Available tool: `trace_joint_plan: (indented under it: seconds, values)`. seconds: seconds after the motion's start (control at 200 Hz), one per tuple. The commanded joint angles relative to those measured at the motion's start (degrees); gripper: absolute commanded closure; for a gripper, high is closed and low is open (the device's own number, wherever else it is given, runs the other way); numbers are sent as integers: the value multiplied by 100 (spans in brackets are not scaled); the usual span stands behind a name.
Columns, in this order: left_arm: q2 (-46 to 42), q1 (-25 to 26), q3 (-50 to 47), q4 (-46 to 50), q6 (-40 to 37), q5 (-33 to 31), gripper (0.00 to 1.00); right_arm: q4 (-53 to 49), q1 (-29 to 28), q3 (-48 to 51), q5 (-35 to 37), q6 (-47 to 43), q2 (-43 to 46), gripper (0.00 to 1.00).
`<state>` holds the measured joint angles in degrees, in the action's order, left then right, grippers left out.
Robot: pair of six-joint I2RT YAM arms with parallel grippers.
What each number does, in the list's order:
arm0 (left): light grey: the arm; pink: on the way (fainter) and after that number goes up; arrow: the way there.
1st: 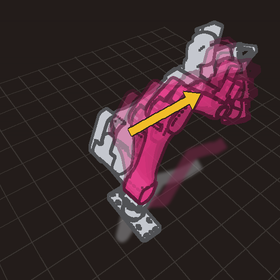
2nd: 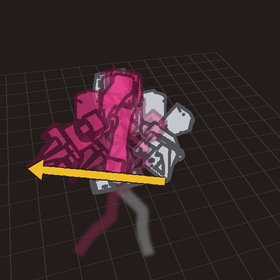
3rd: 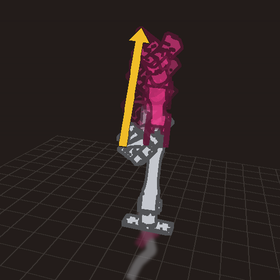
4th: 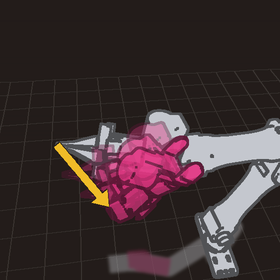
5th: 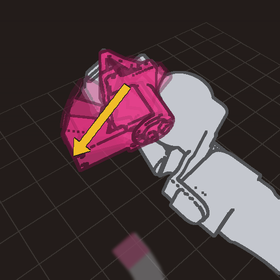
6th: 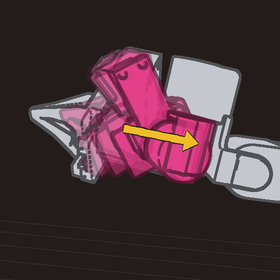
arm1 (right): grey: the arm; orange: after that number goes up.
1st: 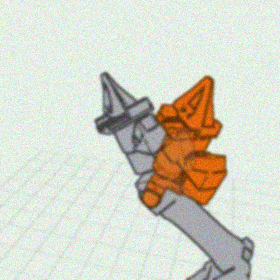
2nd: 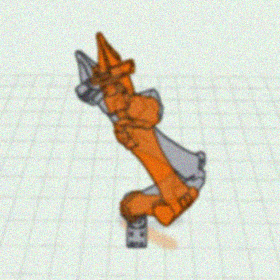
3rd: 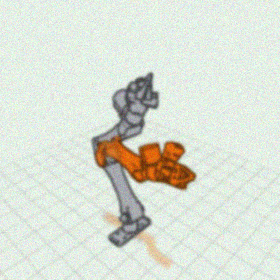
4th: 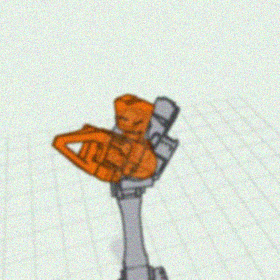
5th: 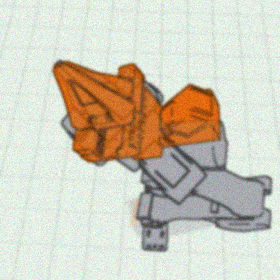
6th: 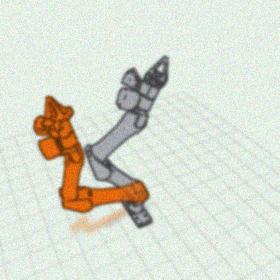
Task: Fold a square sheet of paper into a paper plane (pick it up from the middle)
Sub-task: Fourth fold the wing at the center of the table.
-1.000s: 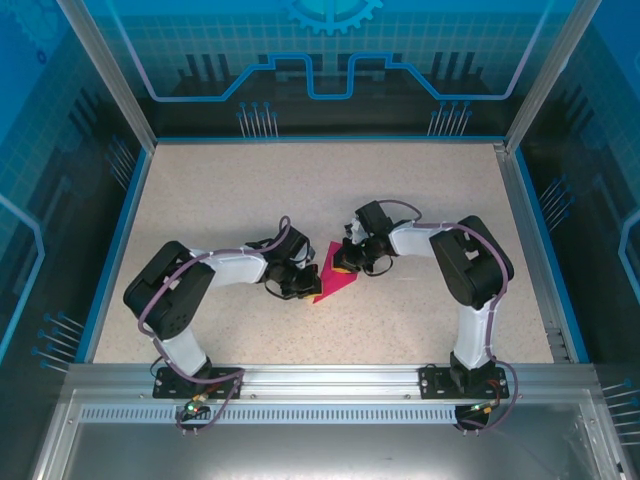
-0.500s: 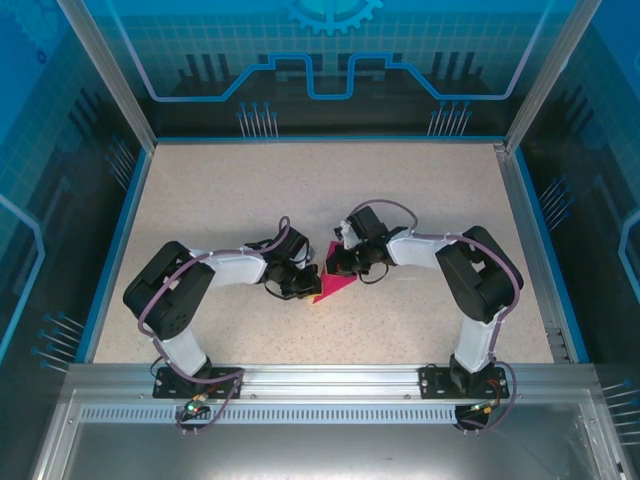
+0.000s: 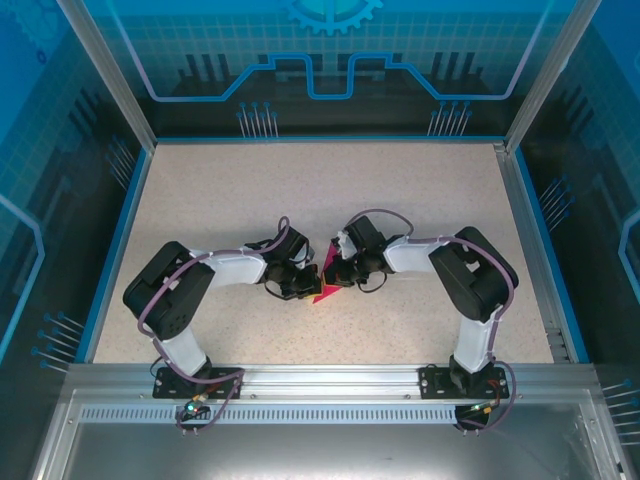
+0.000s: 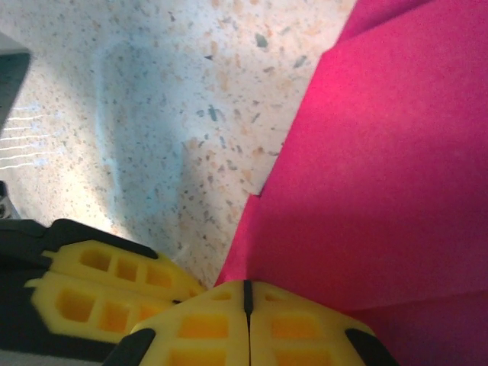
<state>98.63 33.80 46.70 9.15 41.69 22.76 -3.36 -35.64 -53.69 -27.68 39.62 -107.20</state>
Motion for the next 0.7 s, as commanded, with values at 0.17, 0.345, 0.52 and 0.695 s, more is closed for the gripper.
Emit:
trace_joint_plan:
  seconds: [0.17,0.345,0.52,0.695]
  values:
    - [130,-21,-226,461,68,-315,100,-402,125,-195,312,-63,-413,95]
    - [157,-30,-362,474,126,-308,100,-462,718,-211,352,-288,-394,95]
    - [198,-17,-502,382,115,-260,100,-666,1259,-583,394,-511,-534,95]
    - [233,-21,-527,377,7,-174,100,-947,1625,-1125,592,-713,-792,95]
